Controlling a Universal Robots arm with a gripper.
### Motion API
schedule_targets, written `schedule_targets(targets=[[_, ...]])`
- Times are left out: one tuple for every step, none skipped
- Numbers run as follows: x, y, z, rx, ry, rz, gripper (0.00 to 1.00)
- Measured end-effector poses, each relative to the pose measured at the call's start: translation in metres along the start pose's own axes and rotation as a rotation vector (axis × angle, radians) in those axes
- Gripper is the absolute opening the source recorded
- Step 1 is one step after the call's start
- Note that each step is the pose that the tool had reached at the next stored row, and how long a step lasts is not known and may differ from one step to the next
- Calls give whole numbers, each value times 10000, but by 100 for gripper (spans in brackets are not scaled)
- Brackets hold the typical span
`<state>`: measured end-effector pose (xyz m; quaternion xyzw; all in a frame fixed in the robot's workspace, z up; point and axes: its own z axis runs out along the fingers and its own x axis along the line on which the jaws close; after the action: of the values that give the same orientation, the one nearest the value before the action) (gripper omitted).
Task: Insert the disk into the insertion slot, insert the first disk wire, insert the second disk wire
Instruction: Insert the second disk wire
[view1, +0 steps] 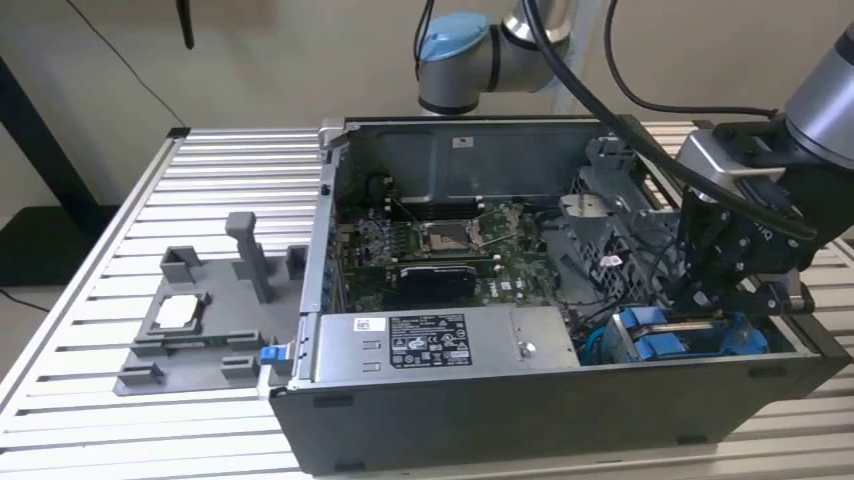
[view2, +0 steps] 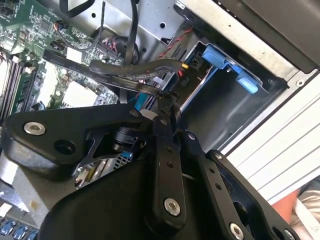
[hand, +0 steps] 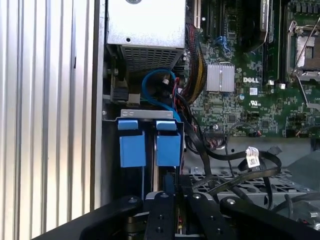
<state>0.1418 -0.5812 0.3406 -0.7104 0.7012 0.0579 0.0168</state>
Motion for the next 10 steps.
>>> schedule_targets(targets=[[0,-1,0,0,3,2,16],[0,-2,4,0,1,3,16],[0,-3,7,0,0,4,16],[1,-4,11,0,-1,4,16],[1,-5,16,0,-1,5,16],[2,-6,21,0,-1,6,16],[3,-7,27,0,-1,8,16],[4,-9,35,1,-2,9,16],[5,-10,43,1,0,11,16],[5,-11,46,1,5,13,16]])
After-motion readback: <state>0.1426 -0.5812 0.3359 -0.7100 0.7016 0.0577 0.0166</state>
